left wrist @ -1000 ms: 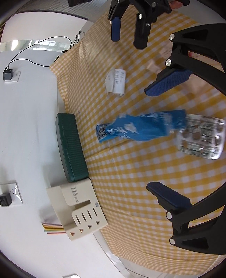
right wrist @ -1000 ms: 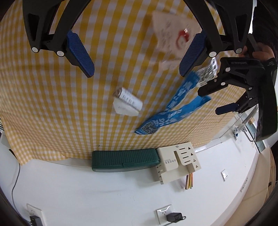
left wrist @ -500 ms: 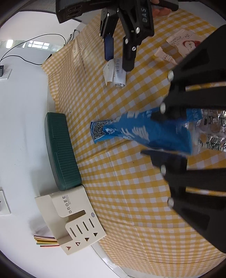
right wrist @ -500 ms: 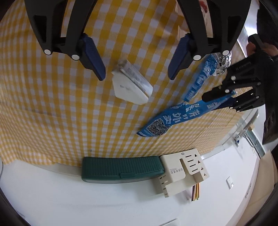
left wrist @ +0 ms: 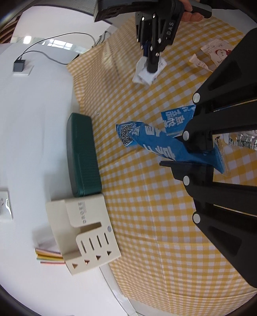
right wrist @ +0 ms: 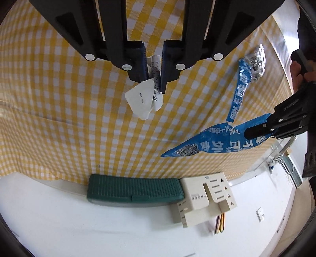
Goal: Collect trash
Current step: 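Grasp the blue snack bag with the left tool while the right tool grasps the white receipt, then carry the blue snack bag and receipt down toward the wastebasket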
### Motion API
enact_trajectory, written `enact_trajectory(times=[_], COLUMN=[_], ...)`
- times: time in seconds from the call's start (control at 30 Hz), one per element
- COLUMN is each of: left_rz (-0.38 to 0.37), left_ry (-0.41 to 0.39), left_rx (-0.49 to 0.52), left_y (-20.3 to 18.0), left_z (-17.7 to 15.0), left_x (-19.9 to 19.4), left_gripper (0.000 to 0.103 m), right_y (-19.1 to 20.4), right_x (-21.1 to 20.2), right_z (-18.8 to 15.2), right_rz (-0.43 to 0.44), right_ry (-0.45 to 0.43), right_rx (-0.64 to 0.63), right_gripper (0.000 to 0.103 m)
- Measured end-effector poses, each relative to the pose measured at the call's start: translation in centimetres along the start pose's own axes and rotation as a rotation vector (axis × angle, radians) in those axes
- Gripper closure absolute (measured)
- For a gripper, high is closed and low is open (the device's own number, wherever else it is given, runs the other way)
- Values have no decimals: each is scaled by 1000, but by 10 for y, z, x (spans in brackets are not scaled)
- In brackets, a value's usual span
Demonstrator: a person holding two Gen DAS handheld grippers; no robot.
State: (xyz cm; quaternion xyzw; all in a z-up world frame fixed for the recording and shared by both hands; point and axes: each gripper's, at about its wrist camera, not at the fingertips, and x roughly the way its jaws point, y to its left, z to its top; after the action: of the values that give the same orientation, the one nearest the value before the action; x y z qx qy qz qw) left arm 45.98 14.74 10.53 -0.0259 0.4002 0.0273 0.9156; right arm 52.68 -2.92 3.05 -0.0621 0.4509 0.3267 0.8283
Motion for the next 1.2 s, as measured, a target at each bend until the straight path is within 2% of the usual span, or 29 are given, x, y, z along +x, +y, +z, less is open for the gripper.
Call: enact_trajectory(times=[0.23,0.37,0.5,0.67,0.93,1.2], left_rz=[14,30,12,3,11,24], left_ry=[-70,-126,-148,-159,-155,-145], left_rx=[-43,-62,-79,-70,-78,-87], left_y=[14,16,16,9,-3,-12], left_z=[-1,-7,-18,-48,-114,-174], left_x=[-39,-70,-95,-125,-166,-206], left_gripper=[97,97,97,97,97,97], right_y=[15,27,32,44,70,95], right_x=[-44,-80,-106,-126,-142,-164], right_z=[-10,-24,-44,-73,-122,-170], right_rz=[0,-8,6,43,78,116], right_ry=[-80,-153,-181,-171,-106,-91], right_rx=[7,6,32,32,-5,-14], right_gripper=[88,88,88,88,88,88])
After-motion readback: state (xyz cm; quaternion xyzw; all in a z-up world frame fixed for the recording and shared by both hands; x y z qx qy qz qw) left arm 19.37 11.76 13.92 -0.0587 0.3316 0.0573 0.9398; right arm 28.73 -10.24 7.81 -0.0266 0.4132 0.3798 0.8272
